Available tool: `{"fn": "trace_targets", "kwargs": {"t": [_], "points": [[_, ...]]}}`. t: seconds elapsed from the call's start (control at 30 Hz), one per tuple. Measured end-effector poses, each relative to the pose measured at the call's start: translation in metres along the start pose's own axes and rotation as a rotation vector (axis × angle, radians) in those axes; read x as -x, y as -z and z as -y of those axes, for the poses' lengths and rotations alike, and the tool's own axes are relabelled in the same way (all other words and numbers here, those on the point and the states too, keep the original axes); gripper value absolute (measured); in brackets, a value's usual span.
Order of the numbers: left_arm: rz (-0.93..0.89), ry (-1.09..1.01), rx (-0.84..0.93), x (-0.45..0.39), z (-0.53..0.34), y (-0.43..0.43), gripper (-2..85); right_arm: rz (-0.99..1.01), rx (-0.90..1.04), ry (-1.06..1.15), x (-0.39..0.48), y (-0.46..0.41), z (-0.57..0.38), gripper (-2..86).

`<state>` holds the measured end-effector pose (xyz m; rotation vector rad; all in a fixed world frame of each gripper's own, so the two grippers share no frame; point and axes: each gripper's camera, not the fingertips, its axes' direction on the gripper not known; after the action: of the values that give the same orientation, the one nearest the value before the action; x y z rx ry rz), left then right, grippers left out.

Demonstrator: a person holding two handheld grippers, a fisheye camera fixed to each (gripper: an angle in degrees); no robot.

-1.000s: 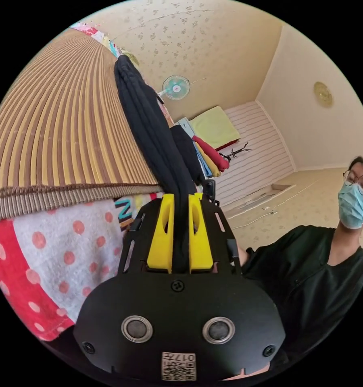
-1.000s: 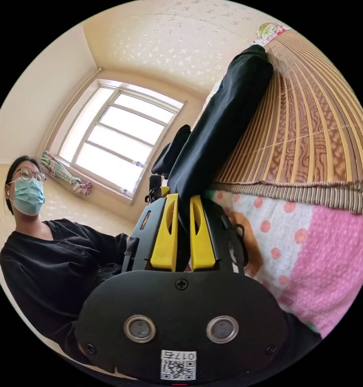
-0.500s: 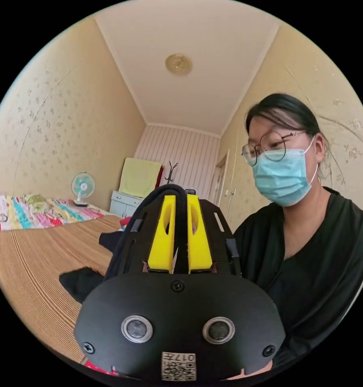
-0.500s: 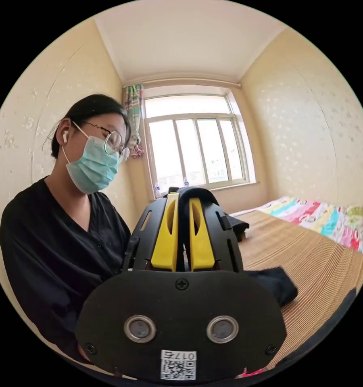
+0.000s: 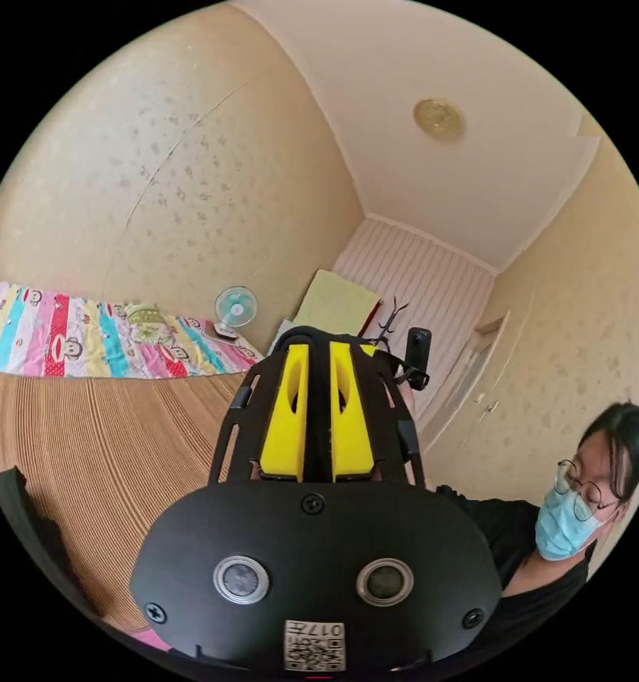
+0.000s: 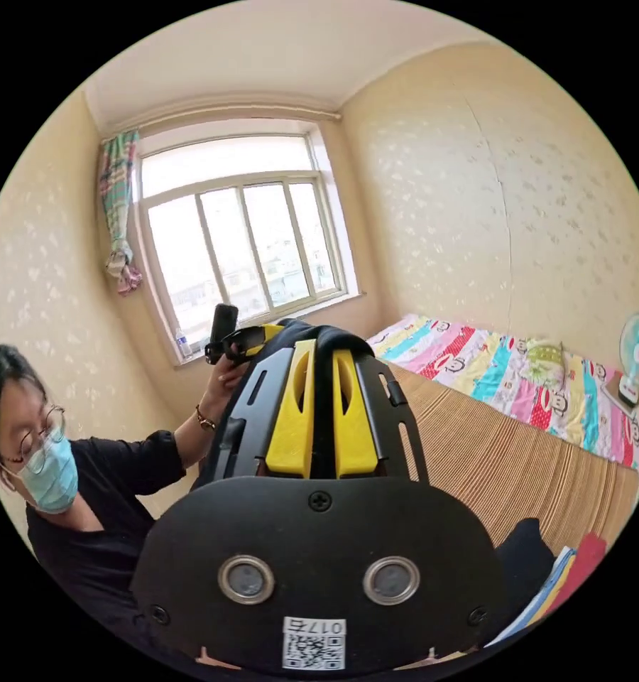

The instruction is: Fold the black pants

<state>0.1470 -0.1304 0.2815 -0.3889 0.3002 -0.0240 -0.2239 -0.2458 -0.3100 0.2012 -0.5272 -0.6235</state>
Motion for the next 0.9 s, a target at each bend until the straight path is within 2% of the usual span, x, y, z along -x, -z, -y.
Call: {"fn": "trace_targets", "kwargs": {"t": [0.03, 0.17, 0.2, 0.23, 0.33, 0.43, 0.5, 0.67, 0.77, 0.83, 0.9], "points": [[0.033, 0.016, 0.018, 0.014, 0.005, -0.008, 5.1, -0.07, 0.045, 0.007, -0.017, -0.032, 0.006, 0.5], [0.107, 0.081, 0.03, 0.077, 0.001, -0.039, 5.1, -0.139, 0.113, 0.007, -0.043, -0.097, 0.011, 0.5], [0.148, 0.083, 0.086, 0.09, -0.011, -0.051, 5.1, -0.167, 0.17, 0.003, -0.049, -0.12, 0.005, 0.5], [0.172, 0.068, 0.115, 0.095, -0.019, -0.059, 5.2, -0.194, 0.262, 0.001, -0.056, -0.148, -0.009, 0.5], [0.229, -0.012, 0.232, 0.121, -0.075, -0.089, 5.2, -0.194, 0.354, 0.037, -0.073, -0.195, -0.07, 0.6], [0.183, -0.002, 0.282, 0.134, -0.146, -0.097, 5.3, -0.066, 0.348, -0.087, -0.087, -0.203, -0.138, 0.9], [0.082, -0.017, 0.307, 0.124, -0.208, -0.092, 5.3, -0.033, 0.328, -0.071, -0.077, -0.193, -0.184, 1.0], [0.011, -0.016, 0.345, 0.091, -0.324, -0.082, 5.3, 0.034, 0.254, -0.101, -0.037, -0.148, -0.308, 2.1], [0.071, 0.101, 0.402, 0.1, -0.378, -0.092, 5.3, -0.038, 0.282, -0.163, -0.018, -0.147, -0.376, 3.8], [0.15, 0.221, 0.461, 0.119, -0.405, -0.104, 5.4, -0.061, 0.319, -0.35, -0.027, -0.163, -0.432, 5.5], [0.132, 0.391, 0.417, 0.147, -0.429, -0.1, 5.4, -0.024, 0.318, -0.493, -0.039, -0.168, -0.464, 6.7]]}}
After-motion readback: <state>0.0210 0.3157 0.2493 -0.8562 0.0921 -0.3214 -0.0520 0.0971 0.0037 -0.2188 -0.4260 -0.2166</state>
